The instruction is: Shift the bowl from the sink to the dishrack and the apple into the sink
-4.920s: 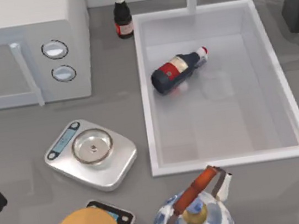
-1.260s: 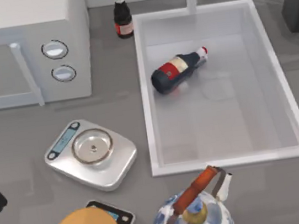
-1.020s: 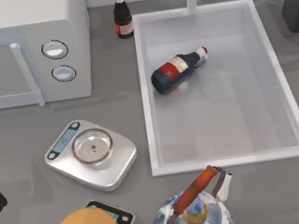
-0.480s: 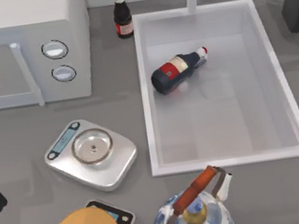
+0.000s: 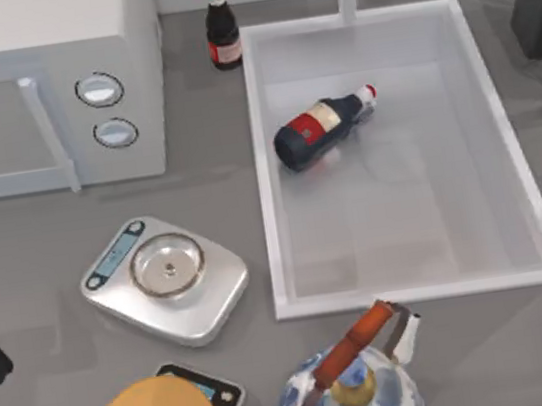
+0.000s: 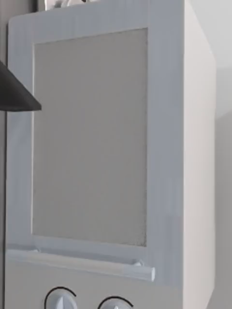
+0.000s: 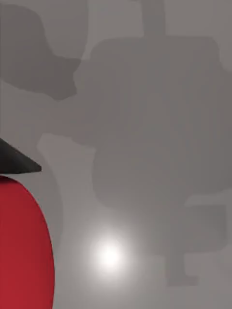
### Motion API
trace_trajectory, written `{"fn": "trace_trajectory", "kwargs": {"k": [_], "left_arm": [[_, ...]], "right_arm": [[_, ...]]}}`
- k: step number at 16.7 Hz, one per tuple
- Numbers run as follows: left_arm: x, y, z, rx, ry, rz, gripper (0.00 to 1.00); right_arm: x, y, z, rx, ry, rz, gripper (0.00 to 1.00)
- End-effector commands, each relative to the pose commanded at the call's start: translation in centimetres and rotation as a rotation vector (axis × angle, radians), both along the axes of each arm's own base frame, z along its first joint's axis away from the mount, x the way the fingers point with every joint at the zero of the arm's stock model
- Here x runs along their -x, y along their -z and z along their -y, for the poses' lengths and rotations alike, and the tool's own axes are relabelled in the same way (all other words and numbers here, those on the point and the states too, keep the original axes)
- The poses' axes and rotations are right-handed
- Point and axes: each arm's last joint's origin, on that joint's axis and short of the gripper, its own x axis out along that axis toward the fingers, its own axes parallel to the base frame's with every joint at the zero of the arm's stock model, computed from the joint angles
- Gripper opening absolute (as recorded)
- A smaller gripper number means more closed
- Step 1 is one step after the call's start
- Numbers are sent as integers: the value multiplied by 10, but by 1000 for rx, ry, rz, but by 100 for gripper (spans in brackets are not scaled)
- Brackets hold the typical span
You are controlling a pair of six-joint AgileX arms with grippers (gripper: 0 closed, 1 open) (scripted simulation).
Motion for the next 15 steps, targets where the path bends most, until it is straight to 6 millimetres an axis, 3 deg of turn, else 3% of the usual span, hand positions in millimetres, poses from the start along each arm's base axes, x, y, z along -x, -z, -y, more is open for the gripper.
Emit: {"fn": "trace_trajectory", "kwargs": {"k": [4, 7, 11, 15], "left_arm": [[0, 0, 0, 0, 0, 0, 100], [0, 0, 0, 0, 0, 0, 100], [0, 0, 0, 0, 0, 0, 100], [0, 0, 0, 0, 0, 0, 100]], "right_arm": [[-22, 9, -57, 63, -72, 329, 0], [-23, 7, -105, 46, -103, 600, 0], [-4, -2, -160, -59, -104, 918, 0], [23, -11, -193, -183, -79, 1110, 0]]}}
